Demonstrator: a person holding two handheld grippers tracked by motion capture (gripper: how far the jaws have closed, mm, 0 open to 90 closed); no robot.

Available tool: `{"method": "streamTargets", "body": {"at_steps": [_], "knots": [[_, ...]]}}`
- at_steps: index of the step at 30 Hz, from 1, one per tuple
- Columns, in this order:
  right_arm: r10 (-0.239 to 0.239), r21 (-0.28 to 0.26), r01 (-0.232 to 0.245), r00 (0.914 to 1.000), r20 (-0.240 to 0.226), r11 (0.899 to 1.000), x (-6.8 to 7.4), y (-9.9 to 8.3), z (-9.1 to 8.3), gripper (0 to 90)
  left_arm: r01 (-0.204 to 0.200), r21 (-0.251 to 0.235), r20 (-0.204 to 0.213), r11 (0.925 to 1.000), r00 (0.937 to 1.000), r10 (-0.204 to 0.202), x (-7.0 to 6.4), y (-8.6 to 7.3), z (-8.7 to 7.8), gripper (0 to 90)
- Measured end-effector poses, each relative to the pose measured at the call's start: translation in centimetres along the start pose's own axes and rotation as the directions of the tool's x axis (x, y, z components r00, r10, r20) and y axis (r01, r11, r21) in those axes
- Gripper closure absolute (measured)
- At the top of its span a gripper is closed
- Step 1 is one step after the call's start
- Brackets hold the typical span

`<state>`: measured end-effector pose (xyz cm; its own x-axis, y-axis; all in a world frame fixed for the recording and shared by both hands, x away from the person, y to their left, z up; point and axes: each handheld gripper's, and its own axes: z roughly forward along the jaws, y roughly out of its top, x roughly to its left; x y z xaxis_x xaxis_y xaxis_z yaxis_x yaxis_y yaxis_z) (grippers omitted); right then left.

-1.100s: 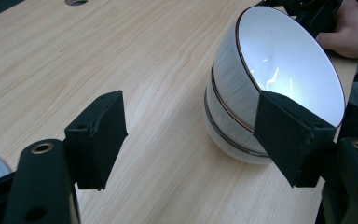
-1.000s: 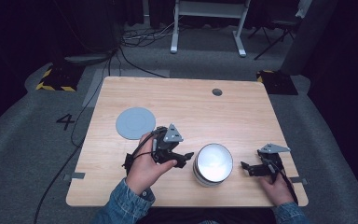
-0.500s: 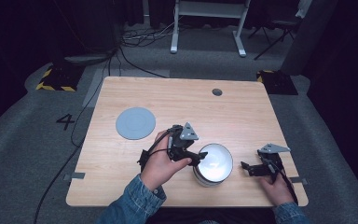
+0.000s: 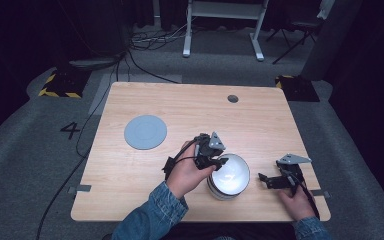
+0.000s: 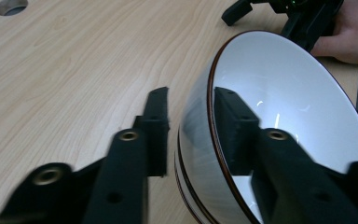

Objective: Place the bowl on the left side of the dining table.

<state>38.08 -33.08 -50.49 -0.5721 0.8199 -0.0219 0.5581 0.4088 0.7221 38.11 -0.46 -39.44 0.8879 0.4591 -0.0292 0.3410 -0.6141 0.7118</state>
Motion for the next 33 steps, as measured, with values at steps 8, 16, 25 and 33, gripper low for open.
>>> {"method": "streamTargets", "body": {"at_steps": [8, 16, 25, 33], "knots": [[0.001, -0.001, -0.001, 1.0, 0.001, 1.0, 0.0, 0.0, 0.0, 4.7, -0.018, 0.031, -0.034, 0.9994, 0.9992, 0.019, -0.3, 0.2, 0.3, 80.5], [0.0, 0.0, 0.0, 1.0, 0.001, 1.0, 0.0, 0.0, 0.0, 4.7, -0.001, 0.04, -0.029, 0.9992, 0.9996, 0.002, -0.3, 0.6, -0.1, 80.0], [0.001, -0.001, -0.001, 1.0, 0.001, 1.0, 0.0, 0.0, 0.0, 4.7, -0.025, 0.006, -0.003, 0.9997, 0.9997, 0.025, -0.9, 2.1, -2.1, 79.9], [0.001, 0.0, -0.001, 1.0, 0.002, 1.0, 0.0, 0.0, 0.0, 4.7, -0.06, 0.031, -0.014, 0.9977, 0.9981, 0.061, -0.7, 3.4, -3.1, 79.0]]}}
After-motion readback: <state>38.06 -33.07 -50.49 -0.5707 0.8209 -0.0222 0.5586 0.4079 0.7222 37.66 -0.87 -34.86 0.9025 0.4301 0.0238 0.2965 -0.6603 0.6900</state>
